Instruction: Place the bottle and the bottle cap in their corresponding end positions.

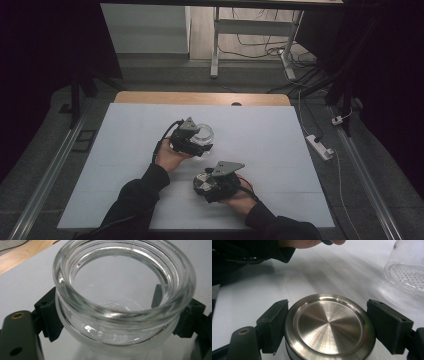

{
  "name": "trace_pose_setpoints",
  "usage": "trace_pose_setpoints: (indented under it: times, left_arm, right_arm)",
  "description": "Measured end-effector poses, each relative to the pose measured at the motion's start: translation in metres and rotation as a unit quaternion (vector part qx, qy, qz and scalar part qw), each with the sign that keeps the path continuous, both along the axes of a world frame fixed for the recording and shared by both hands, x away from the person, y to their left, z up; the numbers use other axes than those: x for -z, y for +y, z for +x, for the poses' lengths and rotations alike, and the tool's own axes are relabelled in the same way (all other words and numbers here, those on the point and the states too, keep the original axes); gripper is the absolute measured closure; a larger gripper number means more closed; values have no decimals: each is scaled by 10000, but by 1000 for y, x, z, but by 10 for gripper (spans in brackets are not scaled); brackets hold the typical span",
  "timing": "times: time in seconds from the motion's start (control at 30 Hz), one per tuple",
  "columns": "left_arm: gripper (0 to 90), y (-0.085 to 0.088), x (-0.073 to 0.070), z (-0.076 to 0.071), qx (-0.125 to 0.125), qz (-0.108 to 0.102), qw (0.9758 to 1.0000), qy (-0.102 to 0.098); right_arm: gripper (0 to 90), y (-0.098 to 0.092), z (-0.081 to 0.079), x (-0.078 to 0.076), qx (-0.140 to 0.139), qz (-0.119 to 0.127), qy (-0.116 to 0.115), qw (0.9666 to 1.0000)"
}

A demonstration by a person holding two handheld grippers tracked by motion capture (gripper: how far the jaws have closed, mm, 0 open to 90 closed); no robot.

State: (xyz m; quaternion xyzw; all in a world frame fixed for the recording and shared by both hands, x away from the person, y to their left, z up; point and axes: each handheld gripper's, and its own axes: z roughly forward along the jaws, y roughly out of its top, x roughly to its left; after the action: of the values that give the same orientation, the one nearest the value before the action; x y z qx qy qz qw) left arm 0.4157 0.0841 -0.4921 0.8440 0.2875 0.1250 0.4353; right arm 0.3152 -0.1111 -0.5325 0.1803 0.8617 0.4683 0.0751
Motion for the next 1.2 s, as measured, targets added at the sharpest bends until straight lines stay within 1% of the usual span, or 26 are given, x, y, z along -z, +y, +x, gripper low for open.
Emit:
trace_pose_setpoints:
  times: [0.1, 0.23, 0.27, 0.3, 0.5, 0.57, 0.7, 0.87, 0.93, 1.0, 1.03, 1.07, 1.13, 1.2]
  left_arm:
    - [155, -3, 3, 2, -2, 85, 10000, 0]
    - [155, -5, 6, 3, 7, 134, 9999, 30]
    - [155, -5, 9, 4, 14, 187, 9998, 57]
    - [155, -5, 10, 4, -10, 161, 9998, 69]
    - [154, -6, 17, 5, -6, 260, 9996, 117]
    - [154, -7, 18, 5, -7, 236, 9997, 115]
    - [152, -7, 19, 5, 5, 245, 9996, 107]
    - [147, -6, 18, 5, -5, 267, 9995, 149]
    - [145, -6, 18, 3, -21, 266, 9996, 97]
    - [122, -5, 18, 3, -34, 250, 9997, 77]
    - [111, -3, 15, 2, 8, 167, 9998, 79]
    - [103, -2, 14, 2, 7, 131, 9999, 99]
    - [88, 0, 13, 1, -51, 134, 9998, 117]
    - [69, 2, 12, 0, -25, 80, 9998, 154]
  right_arm:
    - [202, 1, 1, 2, 47, -77, -26, 10000]
    - [202, 3, 2, 3, 120, -229, -53, 9997]
    - [201, 4, 1, 3, 138, -263, -85, 9995]
    - [201, 5, 1, 3, 139, -300, -109, 9994]
    - [199, 7, 1, 4, 133, -430, -104, 9989]
    - [198, 8, 2, 4, 139, -455, -73, 9988]
    - [196, 7, 3, 4, 155, -448, -37, 9989]
    - [178, 7, 2, 4, 162, -449, -61, 9988]
    - [169, 7, 2, 4, 165, -437, -37, 9989]
    - [150, 7, 2, 3, 185, -406, -33, 9990]
    - [141, 6, 2, 2, 208, -382, -23, 9991]
    - [135, 6, 2, 2, 214, -357, -12, 9991]
    - [124, 5, 3, 0, 234, -288, 11, 9993]
    - [112, 4, 3, -2, 258, -231, 50, 9994]
